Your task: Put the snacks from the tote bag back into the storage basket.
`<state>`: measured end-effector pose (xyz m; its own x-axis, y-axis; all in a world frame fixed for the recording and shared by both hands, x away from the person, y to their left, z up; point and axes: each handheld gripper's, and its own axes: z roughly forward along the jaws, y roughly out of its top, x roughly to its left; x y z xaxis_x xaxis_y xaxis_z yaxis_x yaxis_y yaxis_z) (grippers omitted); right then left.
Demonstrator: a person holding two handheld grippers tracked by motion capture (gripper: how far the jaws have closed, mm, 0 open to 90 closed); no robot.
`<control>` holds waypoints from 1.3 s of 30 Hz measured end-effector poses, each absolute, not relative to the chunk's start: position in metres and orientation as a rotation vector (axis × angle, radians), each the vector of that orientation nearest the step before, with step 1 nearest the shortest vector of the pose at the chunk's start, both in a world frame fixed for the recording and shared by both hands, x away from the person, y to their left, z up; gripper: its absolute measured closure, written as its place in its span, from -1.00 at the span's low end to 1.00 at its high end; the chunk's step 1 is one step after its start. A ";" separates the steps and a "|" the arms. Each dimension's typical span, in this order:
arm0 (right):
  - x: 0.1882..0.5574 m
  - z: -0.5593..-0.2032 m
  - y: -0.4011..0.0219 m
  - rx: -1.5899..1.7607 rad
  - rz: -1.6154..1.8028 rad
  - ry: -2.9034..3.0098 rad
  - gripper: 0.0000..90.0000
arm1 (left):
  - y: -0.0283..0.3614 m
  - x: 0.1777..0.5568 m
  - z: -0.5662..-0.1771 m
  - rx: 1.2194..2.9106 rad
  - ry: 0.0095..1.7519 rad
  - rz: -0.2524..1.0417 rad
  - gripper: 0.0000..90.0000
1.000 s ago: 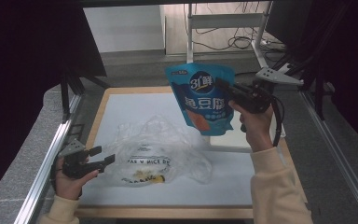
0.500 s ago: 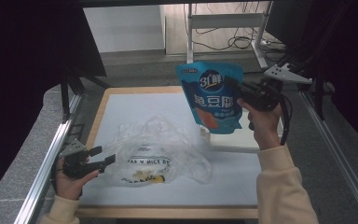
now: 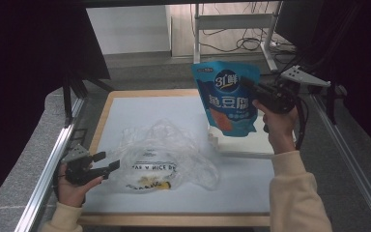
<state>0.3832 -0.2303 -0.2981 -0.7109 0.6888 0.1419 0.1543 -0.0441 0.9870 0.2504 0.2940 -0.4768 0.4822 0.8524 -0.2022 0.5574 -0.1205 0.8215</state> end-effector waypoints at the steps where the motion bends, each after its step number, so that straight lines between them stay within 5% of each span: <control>1: 0.383 -0.298 -0.230 0.890 1.806 1.839 0.98 | 0.294 0.250 -0.477 1.803 1.190 0.400 -0.40; 39: 0.419 -0.334 -0.245 1.015 1.740 1.807 0.98 | 0.296 0.253 -0.480 1.806 1.194 0.395 -0.40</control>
<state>0.4190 -0.2447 -0.3340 -0.6384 0.7487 0.1786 0.2065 -0.0569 0.9768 0.2528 0.2958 -0.4795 0.4808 0.8527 -0.2042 0.5625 -0.1213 0.8178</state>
